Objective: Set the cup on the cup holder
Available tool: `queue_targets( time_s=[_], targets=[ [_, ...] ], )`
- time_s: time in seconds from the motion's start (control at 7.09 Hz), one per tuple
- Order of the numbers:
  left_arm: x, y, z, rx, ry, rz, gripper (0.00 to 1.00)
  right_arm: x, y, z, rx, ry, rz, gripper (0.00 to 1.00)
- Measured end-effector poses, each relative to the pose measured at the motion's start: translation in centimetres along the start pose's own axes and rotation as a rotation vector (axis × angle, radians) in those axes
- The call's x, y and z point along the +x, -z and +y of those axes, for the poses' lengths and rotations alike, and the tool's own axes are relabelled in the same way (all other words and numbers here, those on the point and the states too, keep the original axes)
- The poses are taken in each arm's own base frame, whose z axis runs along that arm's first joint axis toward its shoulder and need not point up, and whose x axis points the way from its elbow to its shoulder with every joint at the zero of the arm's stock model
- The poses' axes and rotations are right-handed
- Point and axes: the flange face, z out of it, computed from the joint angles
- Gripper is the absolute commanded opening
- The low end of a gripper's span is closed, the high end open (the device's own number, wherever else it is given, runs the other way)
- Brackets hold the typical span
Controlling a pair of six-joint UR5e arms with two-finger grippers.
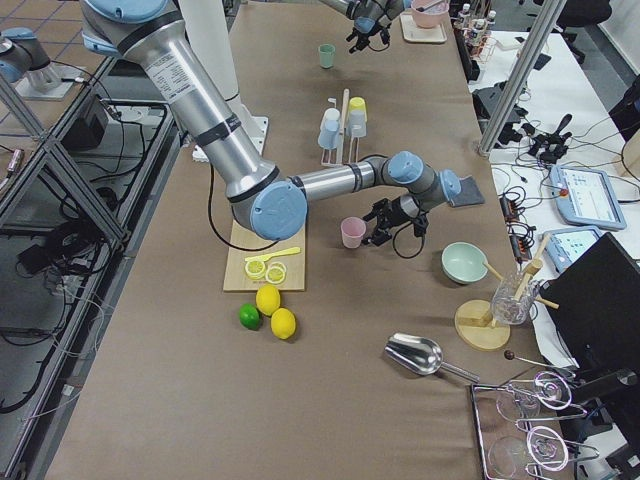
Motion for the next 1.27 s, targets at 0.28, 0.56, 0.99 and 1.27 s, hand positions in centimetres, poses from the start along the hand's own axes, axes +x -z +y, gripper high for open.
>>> queue_targets(
  time_s=[0.28,0.56,0.99,1.27],
  targets=[
    [0.2,-2.5,0.0,-0.043,-0.008,-0.018,0.97,0.3,-1.1,-0.3,-0.023,0.007,0.0,0.98],
    [0.3,-4.2,-0.2,-0.066,-0.012,-0.031,0.97,0.9,-1.7,-0.7,-0.037,0.032,0.001,0.98],
    [-0.9,-7.6,-0.6,-0.105,-0.015,-0.054,0.79,1.7,-2.4,-1.4,-0.054,0.022,0.002,0.97],
    [-0.9,-8.8,-0.7,-0.119,-0.017,-0.065,0.55,2.1,-2.9,-1.8,-0.067,0.007,0.001,0.97]
  ],
)
